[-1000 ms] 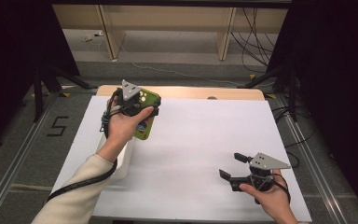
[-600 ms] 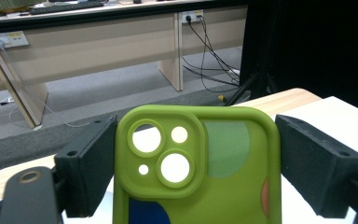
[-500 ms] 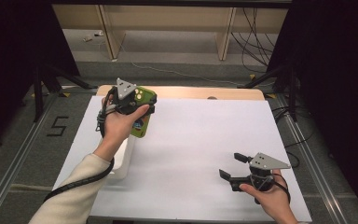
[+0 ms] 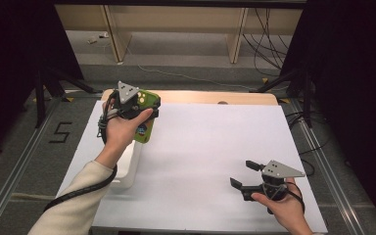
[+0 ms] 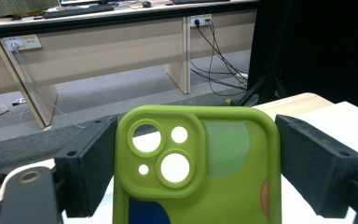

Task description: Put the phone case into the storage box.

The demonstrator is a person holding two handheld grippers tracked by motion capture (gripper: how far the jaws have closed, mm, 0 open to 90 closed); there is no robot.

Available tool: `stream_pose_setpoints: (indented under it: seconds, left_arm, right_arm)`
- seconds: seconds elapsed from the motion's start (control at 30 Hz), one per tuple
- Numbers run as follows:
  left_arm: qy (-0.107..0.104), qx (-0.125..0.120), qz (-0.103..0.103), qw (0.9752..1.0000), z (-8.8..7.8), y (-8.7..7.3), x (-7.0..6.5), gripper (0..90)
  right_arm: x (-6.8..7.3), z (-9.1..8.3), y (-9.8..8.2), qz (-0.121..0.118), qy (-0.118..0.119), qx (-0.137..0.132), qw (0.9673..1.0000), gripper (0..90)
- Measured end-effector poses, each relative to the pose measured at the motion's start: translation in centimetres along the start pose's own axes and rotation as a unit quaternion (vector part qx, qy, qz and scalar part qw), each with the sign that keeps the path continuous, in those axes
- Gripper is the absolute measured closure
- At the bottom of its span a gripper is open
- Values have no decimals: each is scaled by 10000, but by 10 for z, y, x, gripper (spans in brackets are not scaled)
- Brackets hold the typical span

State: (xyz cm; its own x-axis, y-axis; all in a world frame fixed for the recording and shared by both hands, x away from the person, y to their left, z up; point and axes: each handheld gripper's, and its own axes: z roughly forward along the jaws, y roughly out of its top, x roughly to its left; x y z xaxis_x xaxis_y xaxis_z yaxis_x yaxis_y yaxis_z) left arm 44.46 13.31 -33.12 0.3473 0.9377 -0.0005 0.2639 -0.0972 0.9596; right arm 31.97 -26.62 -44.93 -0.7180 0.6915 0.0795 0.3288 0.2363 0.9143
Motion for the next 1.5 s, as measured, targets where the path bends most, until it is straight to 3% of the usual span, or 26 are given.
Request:
stream_pose_setpoints:
  seconds: [1.5]
  left_arm:
    - [171,-98,-137,9997,-1,-1,25,164]
  right_arm:
    - [0,1,0,13,11,15,10000,146]
